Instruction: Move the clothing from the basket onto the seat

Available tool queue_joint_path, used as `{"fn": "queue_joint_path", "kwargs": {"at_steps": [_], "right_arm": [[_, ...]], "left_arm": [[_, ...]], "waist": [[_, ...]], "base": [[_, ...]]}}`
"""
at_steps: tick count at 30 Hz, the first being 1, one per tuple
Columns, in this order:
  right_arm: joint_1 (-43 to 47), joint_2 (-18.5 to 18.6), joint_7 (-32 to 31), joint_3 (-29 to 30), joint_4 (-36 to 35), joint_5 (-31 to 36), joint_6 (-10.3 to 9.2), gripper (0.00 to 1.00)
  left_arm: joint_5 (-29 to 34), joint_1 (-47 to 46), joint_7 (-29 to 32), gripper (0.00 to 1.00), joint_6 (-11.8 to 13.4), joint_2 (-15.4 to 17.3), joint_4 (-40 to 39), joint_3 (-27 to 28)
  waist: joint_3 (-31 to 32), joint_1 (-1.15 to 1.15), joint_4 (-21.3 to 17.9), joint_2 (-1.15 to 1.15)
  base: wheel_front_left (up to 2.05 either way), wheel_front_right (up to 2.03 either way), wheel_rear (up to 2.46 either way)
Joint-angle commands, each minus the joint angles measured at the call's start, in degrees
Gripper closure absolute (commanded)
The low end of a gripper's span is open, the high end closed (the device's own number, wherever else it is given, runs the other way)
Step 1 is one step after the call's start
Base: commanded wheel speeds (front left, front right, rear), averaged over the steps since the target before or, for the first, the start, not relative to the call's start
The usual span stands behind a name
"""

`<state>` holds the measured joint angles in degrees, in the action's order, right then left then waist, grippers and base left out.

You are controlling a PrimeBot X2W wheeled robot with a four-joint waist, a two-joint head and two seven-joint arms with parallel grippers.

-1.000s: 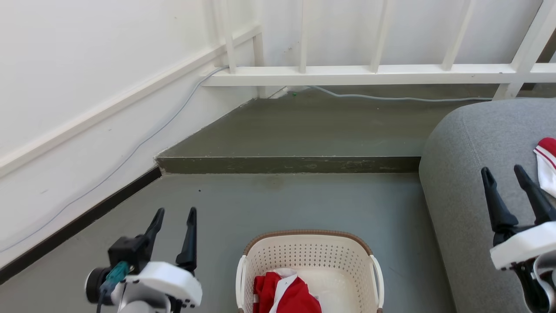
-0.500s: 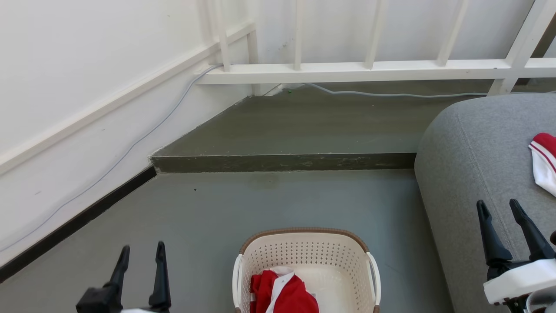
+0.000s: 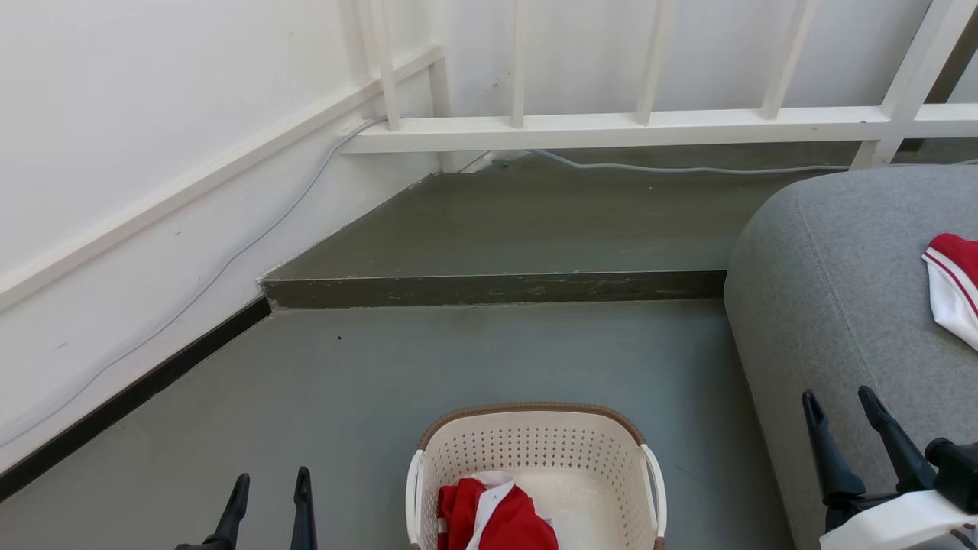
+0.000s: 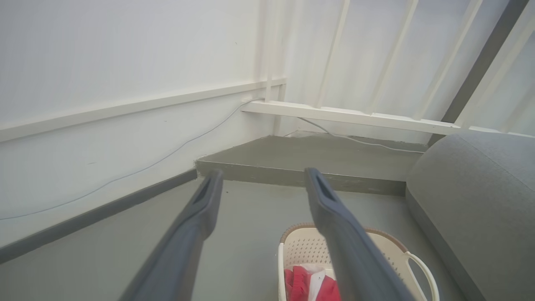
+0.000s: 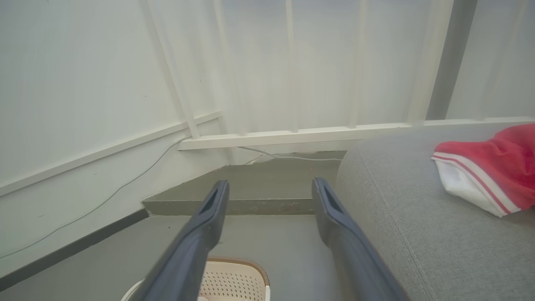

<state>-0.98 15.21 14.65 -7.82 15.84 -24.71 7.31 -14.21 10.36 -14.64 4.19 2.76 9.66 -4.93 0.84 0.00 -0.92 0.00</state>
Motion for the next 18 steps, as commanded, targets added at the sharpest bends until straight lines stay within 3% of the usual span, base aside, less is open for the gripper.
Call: {"fn": "queue_joint_path", "kwargs": {"at_steps": [1, 18], "right_arm": [[-0.7, 1.1, 0.3, -1.0, -1.0, 0.2, 0.18, 0.00], [-1.3, 1.1, 0.3, -1.1, -0.3, -0.4, 0.18, 0.00]], "left_arm": [[-0.1, -1.1, -0.4, 0.00, 0.6, 0.1, -1.7, 1.4], [-0.8, -1.6, -0.4, 0.00, 0.9, 0.1, -1.7, -0.4]], "waist": [[0.0, 0.00, -0.1, 0.00], [-0.7, 0.00, -0.4, 0.00]], "base": [[0.00, 0.00, 0.00], [0.00, 0.00, 0.00]]}}
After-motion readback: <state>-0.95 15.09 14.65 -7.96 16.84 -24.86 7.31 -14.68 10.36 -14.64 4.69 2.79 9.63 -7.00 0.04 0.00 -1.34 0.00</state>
